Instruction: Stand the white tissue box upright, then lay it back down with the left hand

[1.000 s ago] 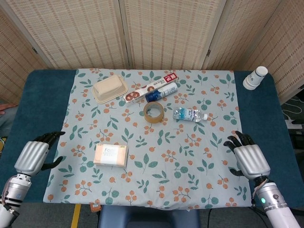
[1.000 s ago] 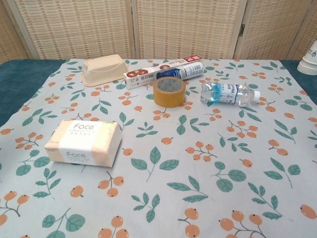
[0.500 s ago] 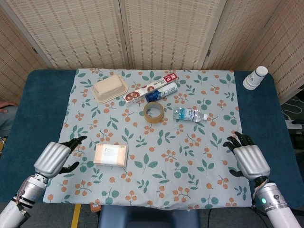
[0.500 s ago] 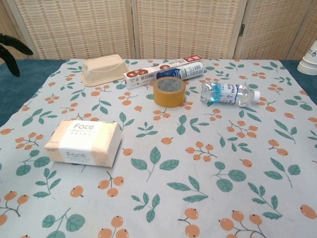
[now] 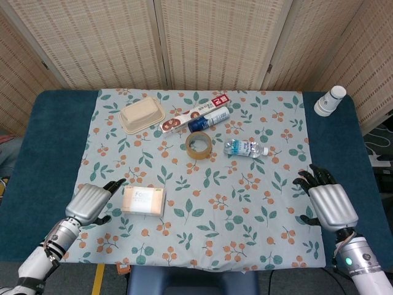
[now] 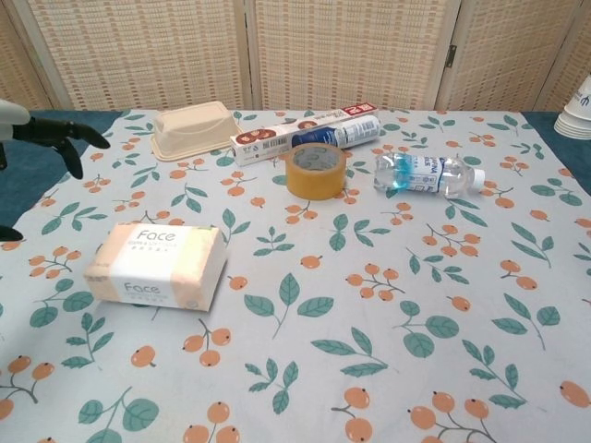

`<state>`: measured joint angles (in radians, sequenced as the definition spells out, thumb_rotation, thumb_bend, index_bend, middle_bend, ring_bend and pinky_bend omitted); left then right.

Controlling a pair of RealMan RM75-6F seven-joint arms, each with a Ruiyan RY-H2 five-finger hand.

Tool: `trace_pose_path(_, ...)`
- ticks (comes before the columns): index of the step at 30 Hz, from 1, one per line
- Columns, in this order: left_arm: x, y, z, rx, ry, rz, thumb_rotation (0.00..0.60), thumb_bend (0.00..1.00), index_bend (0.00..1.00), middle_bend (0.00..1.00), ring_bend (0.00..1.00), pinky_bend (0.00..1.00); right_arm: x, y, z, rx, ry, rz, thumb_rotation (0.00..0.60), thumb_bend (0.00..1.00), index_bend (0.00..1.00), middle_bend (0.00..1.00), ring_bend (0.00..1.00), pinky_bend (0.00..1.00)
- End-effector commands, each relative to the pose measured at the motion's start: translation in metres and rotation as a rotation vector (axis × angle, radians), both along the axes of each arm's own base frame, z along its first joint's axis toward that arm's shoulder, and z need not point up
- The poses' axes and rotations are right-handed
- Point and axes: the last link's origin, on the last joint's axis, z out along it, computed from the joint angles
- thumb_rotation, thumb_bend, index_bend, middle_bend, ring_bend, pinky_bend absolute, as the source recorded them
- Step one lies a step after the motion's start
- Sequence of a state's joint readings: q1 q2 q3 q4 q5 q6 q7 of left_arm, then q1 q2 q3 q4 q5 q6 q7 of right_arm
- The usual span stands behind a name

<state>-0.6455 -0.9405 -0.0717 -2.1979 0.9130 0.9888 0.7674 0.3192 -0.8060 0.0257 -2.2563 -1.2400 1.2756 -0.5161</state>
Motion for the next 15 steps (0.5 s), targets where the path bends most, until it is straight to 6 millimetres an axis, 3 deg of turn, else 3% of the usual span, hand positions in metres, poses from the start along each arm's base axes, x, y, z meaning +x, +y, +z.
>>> trace_pose_path(1, 0.029, 0.004, -0.019, -0.034, 0.118, 0.002, 0.600, 0.20, 0.00, 0.11, 0.87, 0.97, 0.001, 0.000, 0.001, -0.001, -0.003, 0.003, 0.600, 0.07, 0.29, 0.15, 0.00, 0.11)
trace_pose_path(9, 0.047, -0.006, -0.050, -0.041, 0.127, 0.068, 0.600, 0.20, 0.00, 0.10, 0.87, 0.96, 0.004, 0.002, 0.007, -0.018, -0.016, 0.015, 0.600, 0.07, 0.29, 0.15, 0.00, 0.11)
trace_pose_path(15, 0.066, -0.007, -0.059, -0.011, 0.146, 0.062, 0.600, 0.20, 0.01, 0.11, 0.87, 0.97, 0.005, 0.001, 0.008, -0.020, -0.020, 0.019, 0.600, 0.07, 0.29, 0.15, 0.00, 0.11)
